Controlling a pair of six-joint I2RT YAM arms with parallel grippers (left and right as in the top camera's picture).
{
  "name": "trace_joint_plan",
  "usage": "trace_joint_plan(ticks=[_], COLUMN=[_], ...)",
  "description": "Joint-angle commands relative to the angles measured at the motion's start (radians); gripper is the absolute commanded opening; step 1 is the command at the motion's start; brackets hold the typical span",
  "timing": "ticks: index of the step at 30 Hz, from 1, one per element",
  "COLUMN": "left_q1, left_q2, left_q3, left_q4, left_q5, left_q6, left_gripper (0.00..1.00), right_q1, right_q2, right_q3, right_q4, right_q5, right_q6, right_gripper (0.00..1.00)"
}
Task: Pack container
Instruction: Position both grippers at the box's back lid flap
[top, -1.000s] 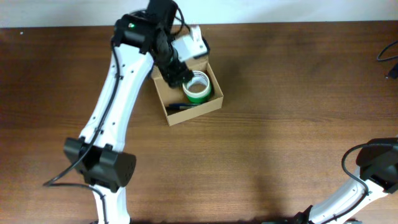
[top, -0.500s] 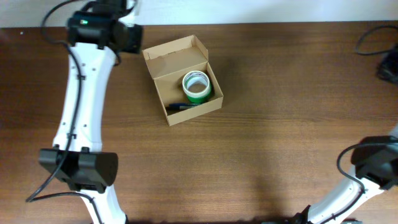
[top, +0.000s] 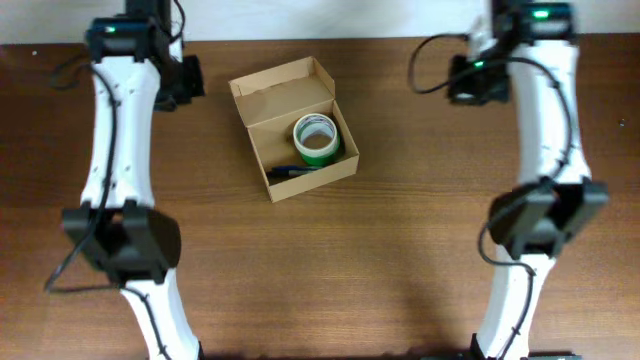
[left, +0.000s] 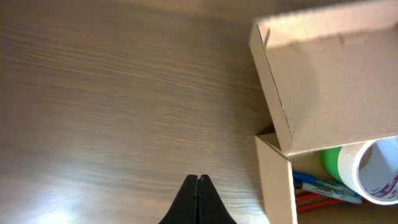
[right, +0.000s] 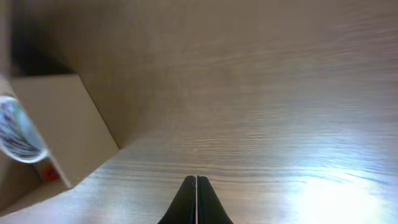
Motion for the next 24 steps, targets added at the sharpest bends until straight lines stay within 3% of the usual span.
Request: trace_joint_plan(ticks=[1,11,24], left_q1=[0.016,0.016,0.016], left_q2=[0.102,0.256,0.270], left_q3=[-0.003,-0.003,-0.003], left_q4=[0.018,0.103,0.238], left_q5=[0.152,0.192,0.199], left_q6=[0.010,0.018,0.034], left_gripper=[0.02,0.02,0.02], right_q1=[0.022,0.100,0.272], right_q2=[0.062,0.151,0.166], right_q3=[-0.003,-0.007,-0.007], right_q4=[-0.011,-0.048,-0.073], right_q5=[0.031,-0.052,-0.055], right_q6=[-0.005,-0.050,-0.072], right_gripper=[0.03,0.04,0.04])
